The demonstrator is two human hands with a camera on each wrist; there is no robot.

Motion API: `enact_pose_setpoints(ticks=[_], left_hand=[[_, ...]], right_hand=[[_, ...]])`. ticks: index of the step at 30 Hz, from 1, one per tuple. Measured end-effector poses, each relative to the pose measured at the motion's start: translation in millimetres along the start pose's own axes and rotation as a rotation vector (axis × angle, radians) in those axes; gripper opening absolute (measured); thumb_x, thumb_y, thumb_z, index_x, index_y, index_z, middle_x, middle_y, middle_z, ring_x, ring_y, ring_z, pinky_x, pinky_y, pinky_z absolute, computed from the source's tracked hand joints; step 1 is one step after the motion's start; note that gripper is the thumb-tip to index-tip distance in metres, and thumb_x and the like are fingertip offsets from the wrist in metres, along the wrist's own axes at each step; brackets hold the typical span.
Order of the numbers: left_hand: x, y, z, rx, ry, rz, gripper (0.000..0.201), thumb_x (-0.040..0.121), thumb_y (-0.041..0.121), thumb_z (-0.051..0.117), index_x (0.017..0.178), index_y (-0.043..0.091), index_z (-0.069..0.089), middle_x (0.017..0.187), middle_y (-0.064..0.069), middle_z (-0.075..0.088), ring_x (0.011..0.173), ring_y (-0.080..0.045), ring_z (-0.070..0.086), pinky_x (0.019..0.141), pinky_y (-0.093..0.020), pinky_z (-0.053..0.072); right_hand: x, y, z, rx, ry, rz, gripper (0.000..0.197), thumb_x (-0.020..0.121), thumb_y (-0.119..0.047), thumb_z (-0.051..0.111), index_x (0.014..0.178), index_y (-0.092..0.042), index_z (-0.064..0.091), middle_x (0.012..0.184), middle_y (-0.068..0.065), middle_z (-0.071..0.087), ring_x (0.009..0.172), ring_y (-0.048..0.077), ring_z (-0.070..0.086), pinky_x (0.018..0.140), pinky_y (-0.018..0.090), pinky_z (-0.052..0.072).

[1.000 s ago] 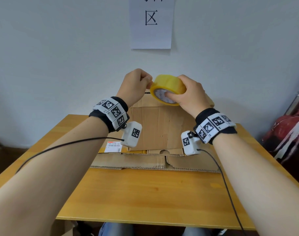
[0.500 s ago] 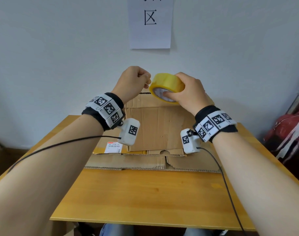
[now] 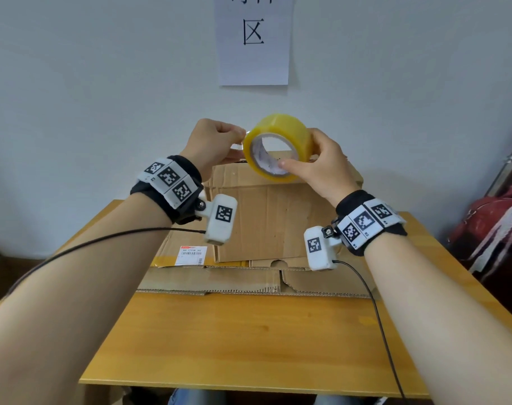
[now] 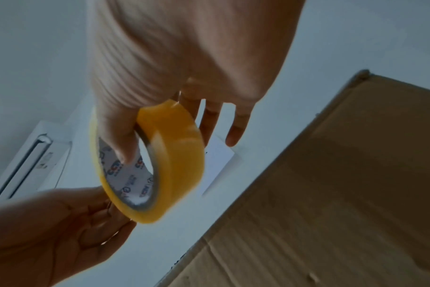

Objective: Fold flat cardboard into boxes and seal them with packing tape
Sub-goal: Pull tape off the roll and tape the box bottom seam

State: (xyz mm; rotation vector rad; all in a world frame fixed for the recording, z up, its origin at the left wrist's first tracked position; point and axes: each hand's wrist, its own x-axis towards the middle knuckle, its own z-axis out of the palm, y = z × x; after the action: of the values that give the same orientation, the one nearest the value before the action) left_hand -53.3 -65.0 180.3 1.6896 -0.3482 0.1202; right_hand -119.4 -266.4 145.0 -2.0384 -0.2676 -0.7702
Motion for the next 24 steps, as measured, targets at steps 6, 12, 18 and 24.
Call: enact_pose_setpoints(ticks=[6, 12, 18, 24], left_hand=[[2.7, -2.8, -0.6, -0.048, -0.008, -0.041, 0.023, 0.099, 0.017, 0.063, 0.112, 0.0, 0.069, 0.108, -0.014, 0.074, 0.075, -0.018, 0.076, 0.079, -0.031, 0.062], [6.4, -7.2, -0.2, -0.015, 0.039, -0.01, 0.012, 0.097, 0.007, 0.061, 0.088, 0.005, 0.07, 0.078, -0.009, 0.071, 0.065, -0.014, 0.073, 0.083, -0.033, 0.062], [7.1, -5.0, -11.7, 0.04, 0.024, -0.001, 0.012, 0.098, 0.011, 0.061, 0.091, 0.005, 0.069, 0.072, -0.003, 0.067, 0.062, -0.008, 0.067, 0.078, -0.029, 0.06], [4.2, 1.7, -24.5, 0.088, 0.011, 0.013, 0.01, 0.098, 0.012, 0.062, 0.093, 0.008, 0.068, 0.079, -0.002, 0.067, 0.066, -0.008, 0.068, 0.073, -0.023, 0.06]], right_hand=[[1.3, -0.4, 4.9, 0.106, 0.082, -0.042, 0.023, 0.081, -0.014, 0.081, 0.091, -0.024, 0.063, 0.081, -0.01, 0.066, 0.071, -0.003, 0.06, 0.066, 0.012, 0.048], [11.4, -8.5, 5.7, -0.025, 0.057, -0.085, 0.025, 0.076, -0.008, 0.077, 0.088, -0.023, 0.062, 0.073, -0.017, 0.058, 0.062, -0.006, 0.053, 0.057, 0.01, 0.039], [16.1, -13.3, 2.0, -0.146, 0.005, -0.085, 0.023, 0.072, -0.013, 0.077, 0.093, -0.017, 0.067, 0.076, -0.009, 0.062, 0.066, 0.007, 0.055, 0.057, 0.022, 0.044], [17.1, -17.6, -2.5, -0.283, -0.042, -0.076, 0.023, 0.072, -0.018, 0.076, 0.093, -0.015, 0.067, 0.081, 0.003, 0.066, 0.075, 0.023, 0.06, 0.064, 0.032, 0.048]])
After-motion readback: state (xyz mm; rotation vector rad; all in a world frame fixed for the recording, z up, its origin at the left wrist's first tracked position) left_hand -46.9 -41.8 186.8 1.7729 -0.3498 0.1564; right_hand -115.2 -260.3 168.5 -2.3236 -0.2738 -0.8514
